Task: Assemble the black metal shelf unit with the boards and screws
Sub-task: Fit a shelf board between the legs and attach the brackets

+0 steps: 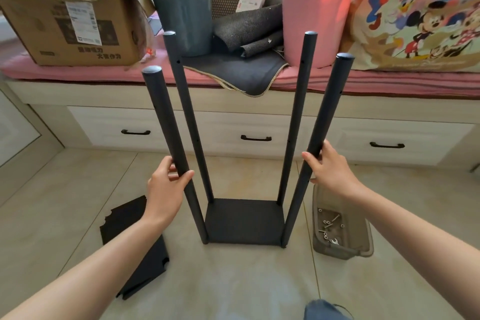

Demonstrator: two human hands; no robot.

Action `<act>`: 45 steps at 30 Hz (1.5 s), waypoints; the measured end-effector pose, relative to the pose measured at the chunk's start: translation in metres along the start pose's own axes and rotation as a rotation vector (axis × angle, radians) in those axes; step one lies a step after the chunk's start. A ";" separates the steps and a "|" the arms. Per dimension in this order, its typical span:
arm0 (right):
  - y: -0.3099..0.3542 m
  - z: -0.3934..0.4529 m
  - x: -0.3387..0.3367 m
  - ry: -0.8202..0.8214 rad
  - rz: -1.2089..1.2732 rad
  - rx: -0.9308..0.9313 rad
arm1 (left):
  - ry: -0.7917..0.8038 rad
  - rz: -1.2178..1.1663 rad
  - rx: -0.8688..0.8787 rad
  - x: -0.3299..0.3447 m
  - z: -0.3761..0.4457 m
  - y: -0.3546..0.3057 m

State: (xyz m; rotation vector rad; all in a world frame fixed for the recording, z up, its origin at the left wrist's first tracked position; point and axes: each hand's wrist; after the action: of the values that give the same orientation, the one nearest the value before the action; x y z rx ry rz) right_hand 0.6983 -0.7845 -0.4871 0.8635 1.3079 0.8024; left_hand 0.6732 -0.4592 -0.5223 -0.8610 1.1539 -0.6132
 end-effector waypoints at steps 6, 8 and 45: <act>-0.004 0.005 0.005 0.015 -0.002 0.005 | -0.057 -0.019 -0.003 -0.004 -0.021 -0.001; -0.005 0.009 0.005 0.024 -0.004 0.008 | -0.080 -0.023 0.015 -0.004 -0.029 0.002; -0.011 -0.067 0.254 0.809 -0.426 0.377 | 0.092 0.132 -0.561 -0.071 -0.080 0.204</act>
State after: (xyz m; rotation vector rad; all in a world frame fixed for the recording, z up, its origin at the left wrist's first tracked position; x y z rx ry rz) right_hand 0.6561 -0.5605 -0.6184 0.5060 2.3209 0.5776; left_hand 0.5727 -0.3125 -0.6686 -1.2255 1.4849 -0.2173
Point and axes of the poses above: each hand's wrist, its own z-axis towards the middle knuckle, its own x-axis out of the palm, y = z × x, and after that the axes turned 7 degrees about z, right-handed
